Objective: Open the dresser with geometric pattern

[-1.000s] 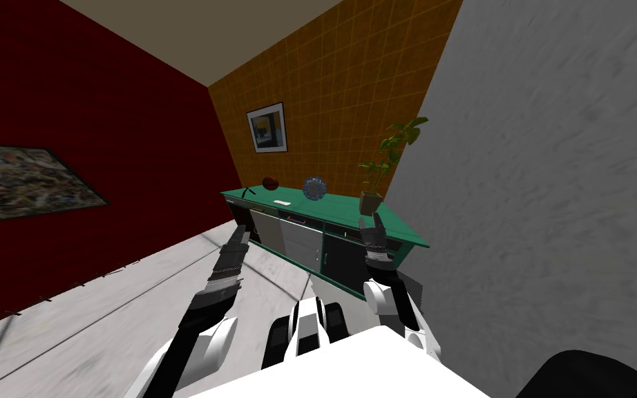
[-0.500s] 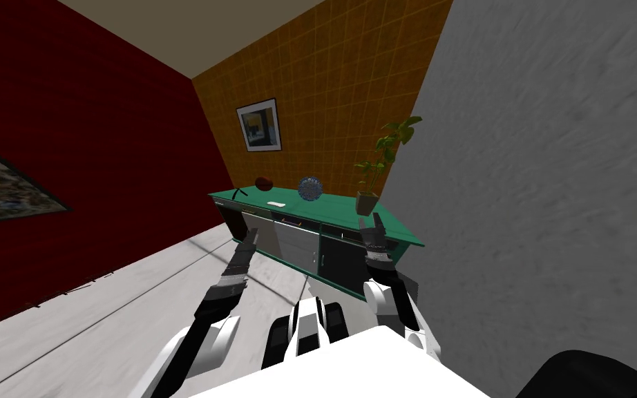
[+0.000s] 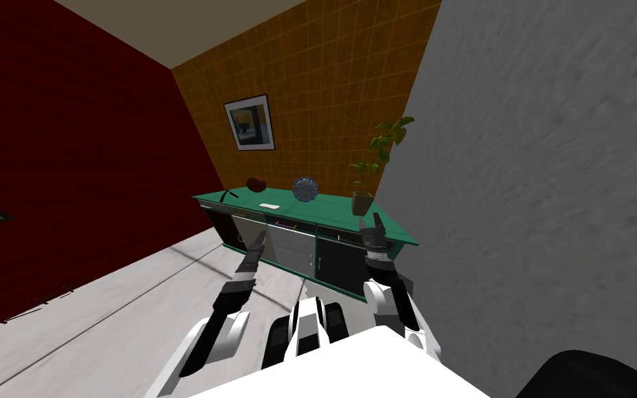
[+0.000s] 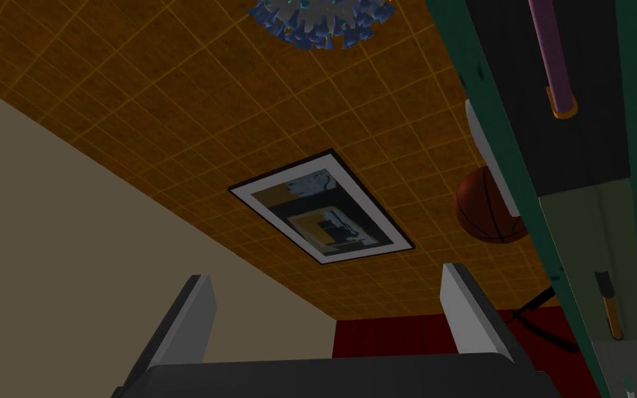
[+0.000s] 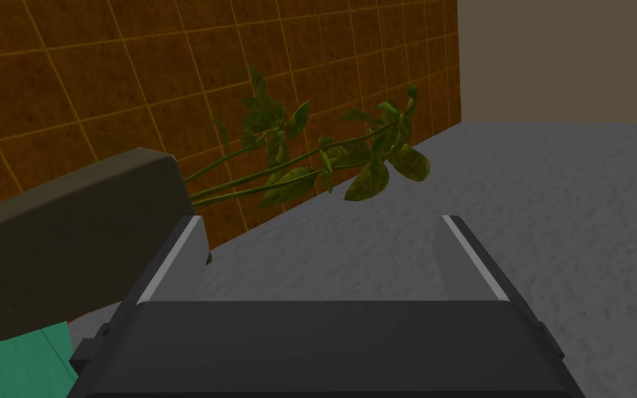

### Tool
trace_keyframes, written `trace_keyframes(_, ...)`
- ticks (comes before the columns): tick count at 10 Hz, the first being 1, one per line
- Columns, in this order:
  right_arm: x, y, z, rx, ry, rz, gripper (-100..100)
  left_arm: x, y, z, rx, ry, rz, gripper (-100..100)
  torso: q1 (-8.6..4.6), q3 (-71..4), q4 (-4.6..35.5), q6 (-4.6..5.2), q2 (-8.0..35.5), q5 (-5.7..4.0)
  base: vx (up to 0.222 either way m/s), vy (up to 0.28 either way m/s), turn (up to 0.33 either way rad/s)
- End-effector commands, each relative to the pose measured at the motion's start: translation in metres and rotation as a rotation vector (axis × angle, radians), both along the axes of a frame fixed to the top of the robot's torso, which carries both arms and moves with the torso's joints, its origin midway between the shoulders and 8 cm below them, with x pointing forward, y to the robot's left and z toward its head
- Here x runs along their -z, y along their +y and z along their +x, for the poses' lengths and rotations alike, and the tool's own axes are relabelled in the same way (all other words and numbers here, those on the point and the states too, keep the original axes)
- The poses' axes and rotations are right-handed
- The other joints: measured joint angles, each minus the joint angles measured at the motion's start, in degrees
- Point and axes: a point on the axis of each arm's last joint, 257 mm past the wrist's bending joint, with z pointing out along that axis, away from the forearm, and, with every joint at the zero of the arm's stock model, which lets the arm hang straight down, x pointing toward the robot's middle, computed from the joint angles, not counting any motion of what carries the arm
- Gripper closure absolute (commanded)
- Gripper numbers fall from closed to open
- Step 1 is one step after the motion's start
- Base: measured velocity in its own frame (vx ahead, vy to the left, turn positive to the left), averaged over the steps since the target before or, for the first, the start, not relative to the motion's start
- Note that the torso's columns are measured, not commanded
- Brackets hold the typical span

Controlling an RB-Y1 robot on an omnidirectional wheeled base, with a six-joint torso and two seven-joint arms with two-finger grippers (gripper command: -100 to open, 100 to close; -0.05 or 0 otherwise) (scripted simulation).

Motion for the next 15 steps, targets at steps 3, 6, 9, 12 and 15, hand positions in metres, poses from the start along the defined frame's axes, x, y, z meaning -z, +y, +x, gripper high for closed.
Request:
trace_keyframes(3,0.0,0.0,0.0,0.0,0.0,0.0,0,0.03,-0.011,0.013,0.012,0.067,0.006,-100,0.07,0.1,0.0,0.0,0.1,0.02,0.03,-0.008,-0.068)
trace_keyframes(6,0.0,0.0,0.0,0.0,0.0,0.0,0,0.052,-0.018,0.02,0.03,0.117,0.037,-100,0.0,0.0,0.0,0.01,0.0,0.0,0.041,-0.013,-0.086)
trace_keyframes(9,0.0,0.0,0.0,0.0,0.0,0.0,0,0.071,-0.023,0.025,0.044,0.158,0.071,-100,0.04,0.0,0.0,0.0,0.1,0.01,0.033,-0.01,-0.064)
trace_keyframes(12,0.0,0.0,0.0,0.0,0.0,0.0,0,0.104,-0.029,0.032,0.067,0.227,0.128,-100,0.01,0.0,0.0,0.01,0.0,0.01,0.053,-0.012,-0.133)
trace_keyframes(15,0.0,0.0,0.0,0.0,0.0,0.0,0,0.116,-0.031,0.035,0.075,0.252,0.155,-100,0.02,0.0,0.0,0.0,0.1,0.01,0.04,-0.008,-0.049)
